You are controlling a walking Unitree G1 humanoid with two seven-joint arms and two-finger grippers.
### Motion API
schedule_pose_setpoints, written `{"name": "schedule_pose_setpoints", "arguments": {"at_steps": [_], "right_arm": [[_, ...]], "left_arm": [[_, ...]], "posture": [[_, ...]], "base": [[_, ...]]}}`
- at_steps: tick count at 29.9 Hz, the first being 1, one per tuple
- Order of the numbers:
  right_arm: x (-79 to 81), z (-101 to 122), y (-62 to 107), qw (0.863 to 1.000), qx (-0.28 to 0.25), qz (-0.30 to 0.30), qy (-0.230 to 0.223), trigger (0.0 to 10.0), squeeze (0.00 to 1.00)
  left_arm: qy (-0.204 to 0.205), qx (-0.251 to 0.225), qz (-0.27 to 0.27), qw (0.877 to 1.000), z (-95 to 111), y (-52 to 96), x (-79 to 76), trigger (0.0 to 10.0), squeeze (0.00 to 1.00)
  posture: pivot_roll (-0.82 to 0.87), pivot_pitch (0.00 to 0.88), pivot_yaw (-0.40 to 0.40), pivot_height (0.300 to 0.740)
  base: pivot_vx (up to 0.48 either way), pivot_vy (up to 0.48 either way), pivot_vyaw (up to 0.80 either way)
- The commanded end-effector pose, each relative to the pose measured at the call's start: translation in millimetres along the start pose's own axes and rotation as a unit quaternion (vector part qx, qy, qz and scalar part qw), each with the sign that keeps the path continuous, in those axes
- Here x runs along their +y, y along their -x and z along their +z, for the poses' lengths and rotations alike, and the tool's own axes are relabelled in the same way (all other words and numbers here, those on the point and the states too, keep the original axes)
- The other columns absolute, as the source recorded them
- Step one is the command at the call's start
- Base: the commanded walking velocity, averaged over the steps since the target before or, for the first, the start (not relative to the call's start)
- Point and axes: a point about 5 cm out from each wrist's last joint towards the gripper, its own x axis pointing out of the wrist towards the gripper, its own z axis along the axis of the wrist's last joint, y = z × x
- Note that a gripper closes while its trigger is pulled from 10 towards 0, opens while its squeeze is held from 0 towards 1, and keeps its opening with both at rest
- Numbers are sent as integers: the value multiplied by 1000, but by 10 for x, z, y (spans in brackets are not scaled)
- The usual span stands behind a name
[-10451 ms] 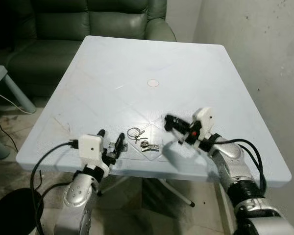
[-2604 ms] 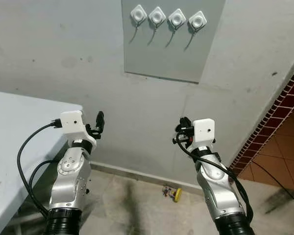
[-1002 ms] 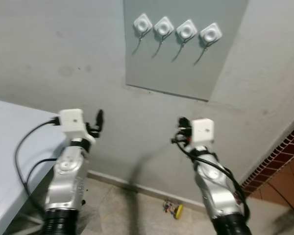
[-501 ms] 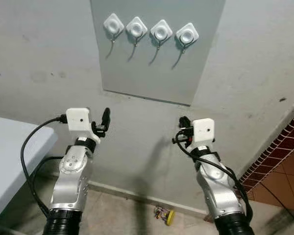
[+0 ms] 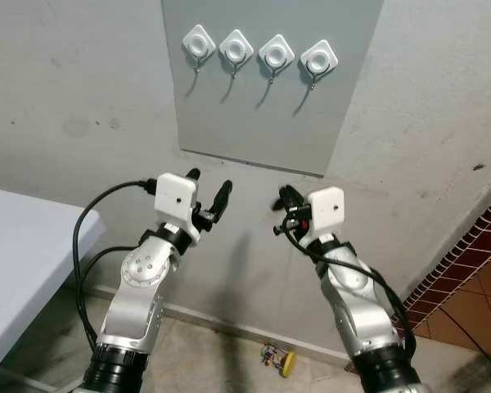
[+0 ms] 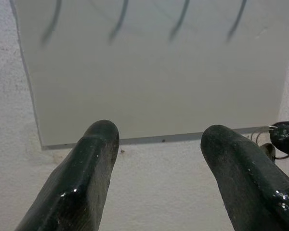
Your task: Hang keys on a hook
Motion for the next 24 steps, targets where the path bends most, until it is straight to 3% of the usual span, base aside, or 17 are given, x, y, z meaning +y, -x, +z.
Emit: {"name": "schedule_pose_setpoints", "arguments": {"at_steps": [1,2,4,9,19,24], "right_arm": [[22,66,-21,1000,-14,9,2,10000,0],[22,66,-21,1000,-14,9,2,10000,0],[-13,339,-275,998,-59,26,11,10000,0],[-59,542,-462,995,-87,38,16,10000,0],[-142,808,-656,992,-126,30,12,10000,0],[-198,809,-628,989,-142,28,-8,10000,0]], "left_arm": [[-7,-8,-8,1000,47,-7,4,10000,0],[-7,-8,-8,1000,47,-7,4,10000,0],[-11,-35,-26,999,212,-146,-8,10000,0],[-20,-52,-33,998,338,-212,31,10000,0],[-19,-69,-34,997,442,-257,25,10000,0],[-18,-71,-34,997,452,-246,14,10000,0]], "posture": [[-114,6,-8,740],[-114,6,-8,740],[-116,10,-6,740],[-111,10,-4,740],[-98,9,-5,740],[-92,12,-10,740]], "base": [[0,0,0],[0,0,0],[0,0,0],[0,0,0],[0,0,0],[0,0,0]]}}
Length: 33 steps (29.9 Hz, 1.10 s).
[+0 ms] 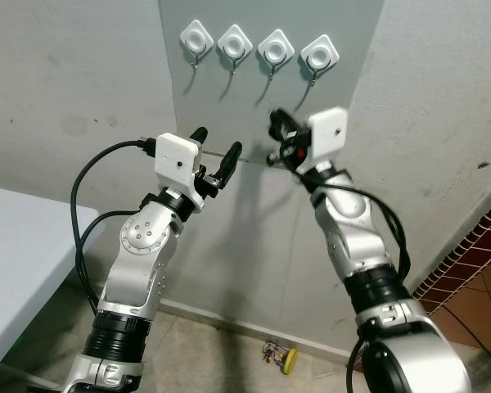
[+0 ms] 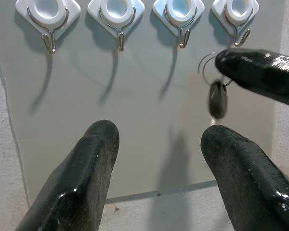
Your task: Hang keys on a hook
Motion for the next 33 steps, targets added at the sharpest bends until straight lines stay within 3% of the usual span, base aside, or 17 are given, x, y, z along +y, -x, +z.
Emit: {"name": "schedule_pose_setpoints", "arguments": {"at_steps": [1,6,14,33], "right_arm": [[-50,-8,41,1000,-9,-3,-21,10000,0],[-62,1,153,997,-32,3,-67,10000,0],[-114,87,206,993,-69,-8,-93,10000,0],[-269,304,33,986,-103,-34,-129,10000,0]], "left_arm": [[-3,-13,-7,1000,85,-19,-19,10000,0],[-4,-14,-6,1000,97,-4,-11,10000,0],[-4,-15,-17,1000,109,-21,-52,10000,0],[-1,-13,-22,1000,115,-18,-88,10000,0]], "posture": [[-92,14,-10,740],[-95,18,-9,740],[-104,23,-2,740],[-96,29,-7,740]], "base": [[0,0,0],[0,0,0],[0,0,0],[0,0,0]]}}
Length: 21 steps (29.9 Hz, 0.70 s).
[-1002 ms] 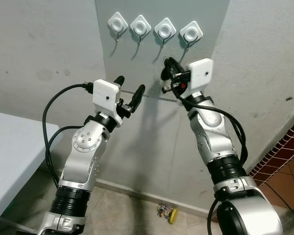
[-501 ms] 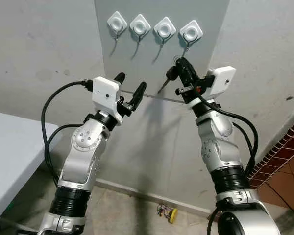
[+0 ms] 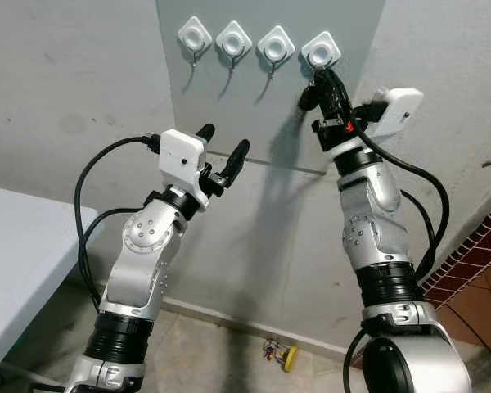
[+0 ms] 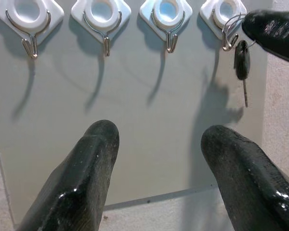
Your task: Hang keys on a hook
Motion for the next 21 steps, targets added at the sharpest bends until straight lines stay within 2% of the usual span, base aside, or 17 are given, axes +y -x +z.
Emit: {"name": "schedule_pose_setpoints", "arguments": {"at_steps": [1,5,13,16,21], "right_arm": [[0,55,-83,1000,-6,2,-9,10000,0],[-14,53,-101,1000,-4,-6,-22,10000,0],[-82,-18,-76,993,4,-46,-105,10000,0],[-91,-66,-43,987,7,-56,-151,10000,0],[-83,-99,-22,983,13,-57,-176,10000,0]], "left_arm": [[-2,-2,-3,1000,27,0,-20,10000,0],[-3,-3,-2,1000,29,2,-18,10000,0],[-2,-3,2,1000,32,17,-4,10000,0],[-2,-2,4,1000,29,18,0,10000,0],[-2,-1,4,1000,27,19,4,10000,0]], "posture": [[-94,29,-10,740],[-91,30,-13,740],[-88,32,-15,740],[-87,32,-15,740],[-87,32,-14,740]], "base": [[0,0,0],[0,0,0],[0,0,0],[0,0,0],[0,0,0]]}}
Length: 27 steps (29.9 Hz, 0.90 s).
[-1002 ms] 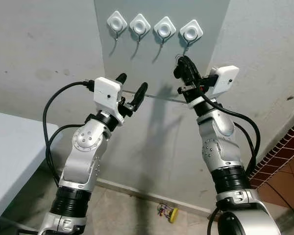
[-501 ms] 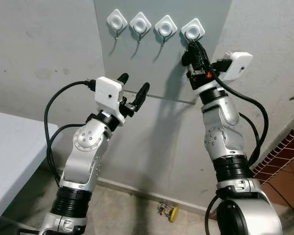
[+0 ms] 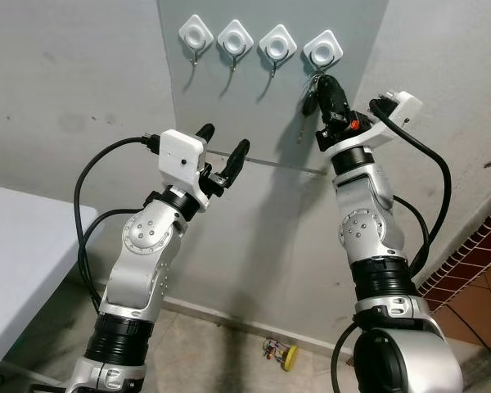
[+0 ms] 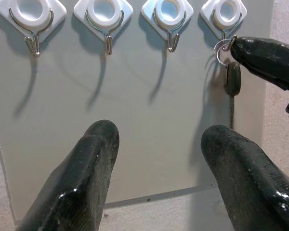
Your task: Hang keys on a hook
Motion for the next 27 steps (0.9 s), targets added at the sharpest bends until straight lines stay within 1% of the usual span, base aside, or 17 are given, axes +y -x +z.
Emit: {"name": "schedule_pose_setpoints", "arguments": {"at_steps": [1,3,4,5,6,7,14,23,25,27], "right_arm": [[-3,29,-9,1000,-4,-2,-9,10000,0],[-5,25,-8,1000,-3,-4,-16,10000,0],[-15,-4,13,999,0,-7,-31,10000,663],[-27,-38,39,999,3,-10,-50,10000,663],[-29,-44,44,999,4,-10,-53,10000,663],[-29,-54,56,999,5,-11,-51,10000,1000],[-19,-124,127,999,14,-4,-32,10000,1000],[-44,-203,219,999,31,-6,-23,10000,1000],[-51,-222,242,999,35,-7,-17,10000,1000],[-74,-255,290,999,45,-10,2,10000,1000]], "left_arm": [[-4,-1,2,1000,28,7,11,10000,0],[-4,-1,2,1000,28,7,11,10000,0],[-4,-1,2,1000,29,6,14,10000,0],[-5,0,2,1000,30,4,18,10000,0],[-5,0,2,1000,30,3,19,10000,0],[-5,-1,2,1000,29,3,15,10000,0],[-4,1,6,1000,12,16,-1,10000,0],[-1,6,8,1000,-26,51,-34,10000,0],[0,6,6,1000,-28,53,-43,10000,0],[-1,8,5,1000,-35,56,-54,10000,0]], "posture": [[-87,32,-14,740],[-87,32,-14,740],[-87,32,-10,740],[-87,32,-10,740],[-87,32,-10,740],[-87,32,-10,740],[-86,31,-11,740],[-81,28,-15,740],[-81,28,-15,740],[-82,24,-14,740]], "base": [[0,0,0],[0,0,0],[0,0,0],[0,0,0],[0,0,0],[0,0,0],[0,0,0],[0,0,0],[0,0,0],[0,0,0]]}}
